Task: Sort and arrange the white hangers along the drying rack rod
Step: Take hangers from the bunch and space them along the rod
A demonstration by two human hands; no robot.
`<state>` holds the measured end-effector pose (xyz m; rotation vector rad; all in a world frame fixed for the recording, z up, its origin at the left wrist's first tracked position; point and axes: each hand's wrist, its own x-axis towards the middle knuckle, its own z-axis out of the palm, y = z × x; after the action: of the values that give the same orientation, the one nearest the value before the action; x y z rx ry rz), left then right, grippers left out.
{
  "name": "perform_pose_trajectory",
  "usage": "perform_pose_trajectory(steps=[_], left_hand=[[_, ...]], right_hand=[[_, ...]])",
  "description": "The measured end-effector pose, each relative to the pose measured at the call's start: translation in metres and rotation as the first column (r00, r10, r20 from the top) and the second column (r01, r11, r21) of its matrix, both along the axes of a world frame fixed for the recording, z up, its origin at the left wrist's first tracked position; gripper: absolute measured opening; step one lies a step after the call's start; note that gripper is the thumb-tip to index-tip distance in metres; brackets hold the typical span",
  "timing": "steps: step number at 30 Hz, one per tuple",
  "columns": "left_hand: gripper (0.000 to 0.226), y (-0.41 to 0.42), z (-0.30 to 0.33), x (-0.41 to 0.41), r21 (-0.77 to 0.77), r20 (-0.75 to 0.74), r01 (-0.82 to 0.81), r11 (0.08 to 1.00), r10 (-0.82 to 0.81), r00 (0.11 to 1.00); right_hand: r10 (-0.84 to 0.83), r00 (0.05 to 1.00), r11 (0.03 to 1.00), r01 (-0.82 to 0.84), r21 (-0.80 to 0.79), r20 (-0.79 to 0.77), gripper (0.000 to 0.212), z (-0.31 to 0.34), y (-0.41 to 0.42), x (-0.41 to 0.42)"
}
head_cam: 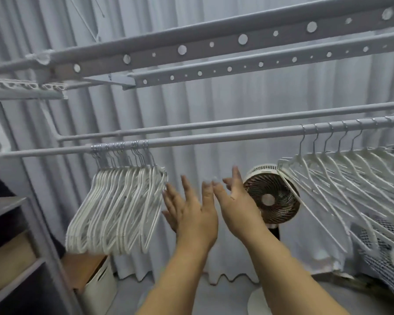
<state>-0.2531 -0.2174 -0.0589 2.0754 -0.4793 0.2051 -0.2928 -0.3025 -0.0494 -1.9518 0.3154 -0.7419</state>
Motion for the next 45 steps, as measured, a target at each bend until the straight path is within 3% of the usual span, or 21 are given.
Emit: perform_pose_trajectory(steps=[6, 8, 11, 13, 16, 18, 23, 28, 34, 39, 45], left_hand=[[0.103, 0.056, 0.001, 0.035, -0.018, -0.078, -0.057, 0.998, 0.056, 0.995], [0.096, 0.069, 0.001, 0.045, -0.017, -0.141, -0.051, 0.999, 0.048, 0.989], [0.088, 0.083, 0.001, 0.052, -0.010, -0.168, -0.052, 0.999, 0.049, 0.985], [0.108, 0.087, -0.004, 0.061, -0.108, -0.245, -0.053, 0.993, 0.025, 0.969], [0.137, 0.091, -0.012, 0.075, -0.270, -0.352, -0.045, 0.962, -0.055, 0.934], [0.146, 0.095, -0.009, 0.074, -0.324, -0.375, -0.027, 0.946, -0.103, 0.921], [0.097, 0.096, 0.000, 0.069, -0.383, -0.343, 0.061, 0.922, -0.203, 0.917], [0.090, 0.090, -0.006, 0.075, -0.385, -0.365, 0.070, 0.920, -0.222, 0.904], [0.053, 0.075, -0.003, 0.065, -0.418, -0.383, 0.022, 0.908, -0.198, 0.902], [0.049, 0.060, -0.009, 0.059, -0.399, -0.320, 0.044, 0.916, -0.184, 0.929], [0.047, 0.038, -0.013, 0.042, -0.392, -0.254, 0.057, 0.918, -0.168, 0.953]], right_hand=[[0.147, 0.988, 0.977, -0.137, 0.165, -0.051, 0.050, -0.014, 0.047, 0.059], [0.179, 0.979, 0.962, -0.152, 0.228, -0.102, 0.033, -0.020, 0.061, 0.079], [0.184, 0.957, 0.970, -0.140, 0.197, -0.226, 0.038, -0.029, 0.079, 0.107], [0.227, 0.940, 0.953, -0.161, 0.256, -0.254, 0.042, -0.033, 0.089, 0.119], [0.320, 0.929, 0.876, -0.215, 0.432, -0.185, 0.026, -0.033, 0.100, 0.122], [0.298, 0.936, 0.886, -0.198, 0.420, -0.188, 0.020, -0.034, 0.104, 0.125], [0.192, 0.969, 0.891, -0.104, 0.442, -0.159, 0.026, -0.035, 0.104, 0.125], [0.119, 0.988, 0.848, -0.051, 0.527, -0.096, 0.018, -0.037, 0.096, 0.111], [0.006, 0.999, 0.784, 0.022, 0.620, -0.043, 0.012, -0.037, 0.077, 0.104], [-0.010, 1.000, 0.817, 0.012, 0.577, -0.006, 0.014, -0.040, 0.058, 0.084], [-0.056, 0.994, 0.778, -0.013, 0.628, 0.091, 0.024, -0.037, 0.030, 0.057]])
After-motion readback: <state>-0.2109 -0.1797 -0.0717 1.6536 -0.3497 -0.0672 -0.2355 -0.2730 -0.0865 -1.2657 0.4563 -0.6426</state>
